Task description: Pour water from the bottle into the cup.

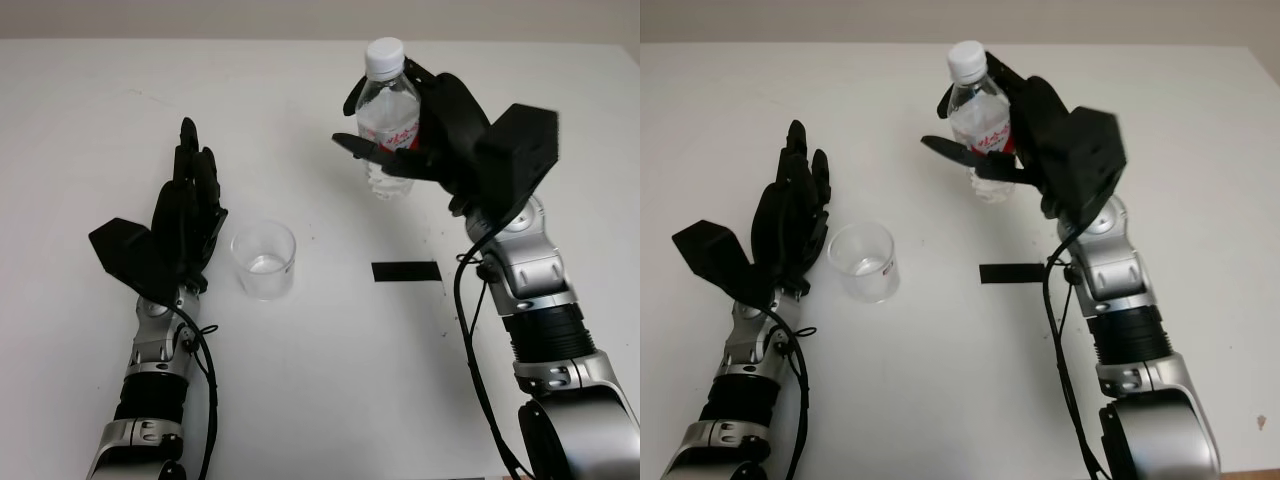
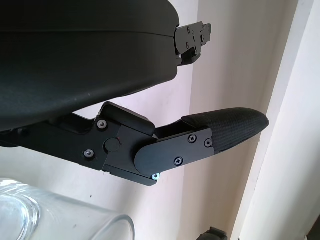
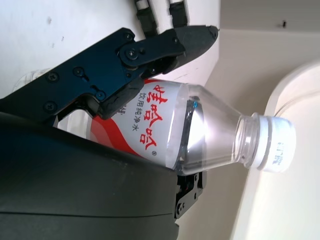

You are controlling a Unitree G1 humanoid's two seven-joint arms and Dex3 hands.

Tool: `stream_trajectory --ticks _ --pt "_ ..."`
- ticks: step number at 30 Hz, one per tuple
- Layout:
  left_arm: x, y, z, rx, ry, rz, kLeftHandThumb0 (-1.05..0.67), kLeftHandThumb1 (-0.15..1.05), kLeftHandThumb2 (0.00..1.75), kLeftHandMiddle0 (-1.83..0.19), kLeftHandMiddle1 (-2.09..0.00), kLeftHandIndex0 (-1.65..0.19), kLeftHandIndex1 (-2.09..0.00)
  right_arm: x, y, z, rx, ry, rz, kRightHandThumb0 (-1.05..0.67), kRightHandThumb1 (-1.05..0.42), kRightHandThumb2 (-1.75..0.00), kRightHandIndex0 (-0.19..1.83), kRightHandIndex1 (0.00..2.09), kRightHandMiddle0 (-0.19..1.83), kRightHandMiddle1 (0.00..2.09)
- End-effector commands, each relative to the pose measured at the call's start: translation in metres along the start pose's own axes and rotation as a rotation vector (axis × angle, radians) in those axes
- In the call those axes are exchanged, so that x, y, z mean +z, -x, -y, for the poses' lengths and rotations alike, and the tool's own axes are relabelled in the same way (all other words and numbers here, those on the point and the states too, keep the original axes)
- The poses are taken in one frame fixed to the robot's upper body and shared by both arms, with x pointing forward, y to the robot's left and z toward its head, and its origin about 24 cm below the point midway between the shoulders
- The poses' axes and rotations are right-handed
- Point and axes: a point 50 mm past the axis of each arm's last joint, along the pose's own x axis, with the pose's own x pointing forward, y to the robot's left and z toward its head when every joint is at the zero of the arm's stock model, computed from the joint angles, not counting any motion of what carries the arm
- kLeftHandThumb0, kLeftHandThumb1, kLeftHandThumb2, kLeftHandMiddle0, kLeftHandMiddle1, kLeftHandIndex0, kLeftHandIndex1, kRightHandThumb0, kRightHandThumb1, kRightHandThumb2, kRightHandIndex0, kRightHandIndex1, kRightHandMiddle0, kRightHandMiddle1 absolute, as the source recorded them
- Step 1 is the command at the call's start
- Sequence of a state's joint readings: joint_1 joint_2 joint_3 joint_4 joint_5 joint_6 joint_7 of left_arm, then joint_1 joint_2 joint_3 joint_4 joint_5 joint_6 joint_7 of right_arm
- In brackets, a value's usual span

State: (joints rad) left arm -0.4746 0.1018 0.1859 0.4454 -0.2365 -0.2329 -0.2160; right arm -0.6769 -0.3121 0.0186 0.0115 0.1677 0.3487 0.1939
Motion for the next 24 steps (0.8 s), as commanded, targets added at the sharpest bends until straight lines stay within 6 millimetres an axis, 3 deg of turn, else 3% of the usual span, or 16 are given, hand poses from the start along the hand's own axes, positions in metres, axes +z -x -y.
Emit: stream_trajectory --ticks 1,11,24 --pt "0.002 0.001 -0.002 -0.006 0.009 0.011 -0.83 1.05 0.71 0.19 0.0 0.19 0.0 0.013 0.006 0.002 -0.017 -0.034 0.008 -0.38 -1.05 -0.38 1.36 2.09 1.06 2.09" --pt "0.004 0.004 -0.004 -0.013 0.009 0.007 -0.84 1.05 0.72 0.19 0.0 0.19 0.0 0.0 0.021 -0.001 -0.056 -0.088 -0.105 -0.38 -1.05 -0.43 1.51 2.09 1.14 2.09" --pt "0.005 0.005 -0.007 -0.005 0.001 0.002 -0.82 1.05 0.72 0.19 0.0 0.19 0.0 -0.03 0.031 -0.013 -0.082 -0.148 -0.174 -0.41 -1.05 -0.39 1.48 2.09 1.16 2.09"
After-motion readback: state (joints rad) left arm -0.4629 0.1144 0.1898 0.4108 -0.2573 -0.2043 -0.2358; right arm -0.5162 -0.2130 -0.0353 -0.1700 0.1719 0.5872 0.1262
